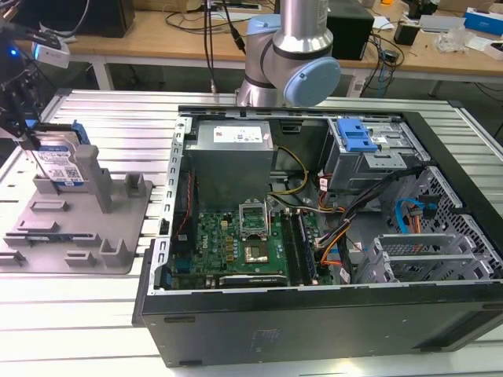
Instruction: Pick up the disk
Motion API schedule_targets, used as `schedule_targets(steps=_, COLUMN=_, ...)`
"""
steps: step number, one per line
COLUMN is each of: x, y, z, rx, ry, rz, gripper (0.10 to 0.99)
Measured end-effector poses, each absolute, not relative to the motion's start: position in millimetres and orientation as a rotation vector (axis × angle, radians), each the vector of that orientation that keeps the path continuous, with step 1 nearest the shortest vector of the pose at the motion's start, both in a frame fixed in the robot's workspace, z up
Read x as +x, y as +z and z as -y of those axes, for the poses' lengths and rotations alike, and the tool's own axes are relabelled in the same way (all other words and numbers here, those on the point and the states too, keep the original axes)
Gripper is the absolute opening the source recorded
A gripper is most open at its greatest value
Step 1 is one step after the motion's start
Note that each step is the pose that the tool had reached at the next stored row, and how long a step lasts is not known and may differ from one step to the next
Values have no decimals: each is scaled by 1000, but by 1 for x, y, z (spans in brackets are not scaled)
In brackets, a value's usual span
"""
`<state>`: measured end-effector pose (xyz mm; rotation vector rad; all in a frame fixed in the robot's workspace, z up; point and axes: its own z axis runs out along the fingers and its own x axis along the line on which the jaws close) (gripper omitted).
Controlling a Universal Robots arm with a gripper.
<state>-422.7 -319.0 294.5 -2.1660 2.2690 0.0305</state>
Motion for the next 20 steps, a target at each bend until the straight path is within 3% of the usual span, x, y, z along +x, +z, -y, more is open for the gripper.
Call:
schedule_targets(steps=10, x=-423, y=315, z=319, rx=-2176, ry=30, rz=-2260, gripper=369)
schedule_targets(steps=20, x=-423, y=375, z=320, rx=-2185, ry=30, rz=-2251, gripper=369)
